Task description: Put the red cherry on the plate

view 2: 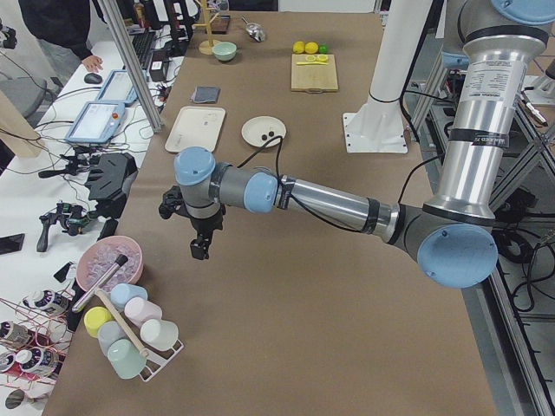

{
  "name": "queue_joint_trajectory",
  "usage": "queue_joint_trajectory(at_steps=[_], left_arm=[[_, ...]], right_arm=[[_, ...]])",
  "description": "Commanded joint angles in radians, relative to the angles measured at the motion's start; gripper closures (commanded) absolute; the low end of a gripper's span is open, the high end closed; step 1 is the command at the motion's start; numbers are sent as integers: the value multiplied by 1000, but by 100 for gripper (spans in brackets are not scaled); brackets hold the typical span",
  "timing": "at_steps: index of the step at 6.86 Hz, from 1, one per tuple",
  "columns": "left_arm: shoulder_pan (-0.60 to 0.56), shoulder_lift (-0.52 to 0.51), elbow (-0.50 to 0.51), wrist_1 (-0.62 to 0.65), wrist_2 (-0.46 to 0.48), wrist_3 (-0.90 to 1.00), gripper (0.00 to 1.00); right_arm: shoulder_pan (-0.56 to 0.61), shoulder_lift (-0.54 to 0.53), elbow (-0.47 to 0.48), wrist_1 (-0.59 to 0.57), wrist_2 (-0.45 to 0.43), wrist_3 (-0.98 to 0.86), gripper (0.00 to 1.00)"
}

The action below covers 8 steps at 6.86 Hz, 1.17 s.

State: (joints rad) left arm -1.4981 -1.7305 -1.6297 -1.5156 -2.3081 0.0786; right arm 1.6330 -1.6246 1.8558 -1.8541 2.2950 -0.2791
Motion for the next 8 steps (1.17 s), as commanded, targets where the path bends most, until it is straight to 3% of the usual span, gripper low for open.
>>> queue_joint_trajectory(at_steps=[1,4,8], left_arm=[[-4,-62,141,-3,26,9,1],[-5,-57,212,-30,-3,26,1],[-10,-24,188,-69,-54,36,1]], right_arm=[[13,-15,2,0,6,-32,0],[11,21,-59,1,49,-32,0],[11,2,-72,16,53,-40,0]])
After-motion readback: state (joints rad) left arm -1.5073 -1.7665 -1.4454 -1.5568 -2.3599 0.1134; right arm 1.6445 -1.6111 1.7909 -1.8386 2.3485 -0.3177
